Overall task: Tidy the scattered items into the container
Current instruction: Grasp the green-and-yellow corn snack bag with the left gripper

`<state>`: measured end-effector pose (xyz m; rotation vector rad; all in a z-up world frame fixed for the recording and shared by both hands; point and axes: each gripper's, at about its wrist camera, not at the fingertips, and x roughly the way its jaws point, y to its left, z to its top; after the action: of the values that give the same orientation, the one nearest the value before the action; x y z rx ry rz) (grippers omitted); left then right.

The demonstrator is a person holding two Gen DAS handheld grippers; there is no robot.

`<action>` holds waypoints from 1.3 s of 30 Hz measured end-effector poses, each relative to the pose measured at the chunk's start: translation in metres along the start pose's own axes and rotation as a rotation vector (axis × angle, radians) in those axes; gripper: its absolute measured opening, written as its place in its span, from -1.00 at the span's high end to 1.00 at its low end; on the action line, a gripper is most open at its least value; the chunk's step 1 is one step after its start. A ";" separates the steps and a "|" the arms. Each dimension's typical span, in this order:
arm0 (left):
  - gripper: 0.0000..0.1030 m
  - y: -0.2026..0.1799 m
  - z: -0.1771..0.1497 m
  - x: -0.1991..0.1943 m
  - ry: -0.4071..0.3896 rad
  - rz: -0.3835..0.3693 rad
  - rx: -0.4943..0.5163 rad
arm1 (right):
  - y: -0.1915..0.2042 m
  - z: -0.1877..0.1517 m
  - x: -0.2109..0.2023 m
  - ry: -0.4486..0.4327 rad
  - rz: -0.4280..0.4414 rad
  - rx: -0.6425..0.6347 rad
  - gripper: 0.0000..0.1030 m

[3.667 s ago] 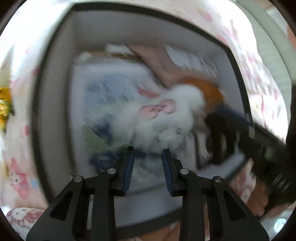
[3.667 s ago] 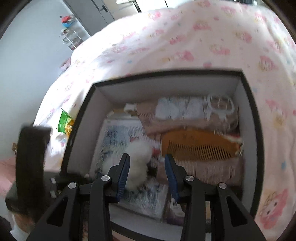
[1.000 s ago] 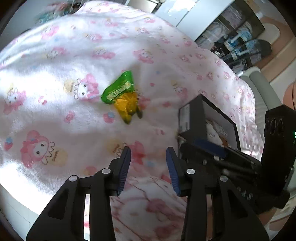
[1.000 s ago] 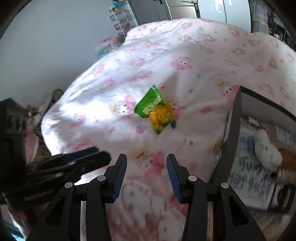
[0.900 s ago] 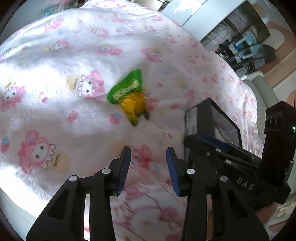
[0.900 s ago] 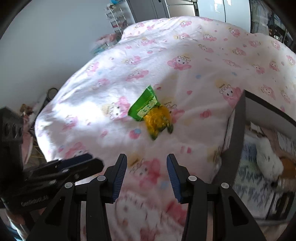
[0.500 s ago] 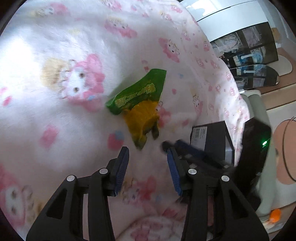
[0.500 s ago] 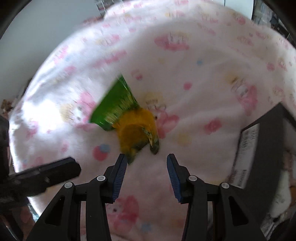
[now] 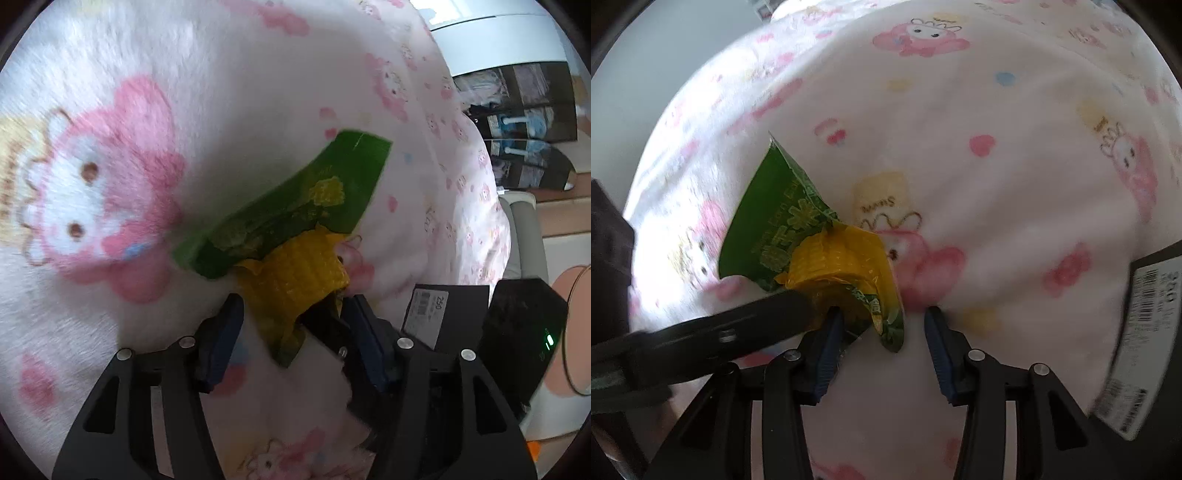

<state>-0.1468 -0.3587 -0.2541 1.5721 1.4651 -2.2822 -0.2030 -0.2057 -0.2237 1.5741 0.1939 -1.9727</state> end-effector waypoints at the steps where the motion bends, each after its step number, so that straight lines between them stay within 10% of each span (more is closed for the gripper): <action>1: -0.12 -0.002 -0.001 0.003 0.001 0.000 0.003 | 0.002 -0.001 0.000 0.003 0.015 -0.014 0.20; 9: 0.35 -0.015 -0.024 -0.030 -0.071 0.051 0.060 | 0.009 -0.011 -0.031 -0.006 0.150 -0.038 0.33; 16: 0.49 -0.017 -0.078 -0.050 0.021 0.055 0.114 | 0.011 -0.058 -0.076 0.062 0.277 -0.056 0.33; 22: 0.41 0.005 -0.079 -0.065 0.004 0.016 0.064 | 0.007 -0.066 -0.096 0.026 0.181 -0.067 0.33; 26: -0.34 0.013 -0.064 -0.058 -0.004 -0.032 -0.006 | -0.002 -0.054 -0.088 0.025 0.148 -0.076 0.27; 39: -0.06 -0.005 -0.060 -0.019 0.046 -0.017 0.044 | -0.001 -0.052 -0.045 0.092 0.231 -0.067 0.33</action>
<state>-0.0966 -0.3238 -0.2403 1.6409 1.4540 -2.3187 -0.1551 -0.1647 -0.1973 1.5702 0.1081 -1.7024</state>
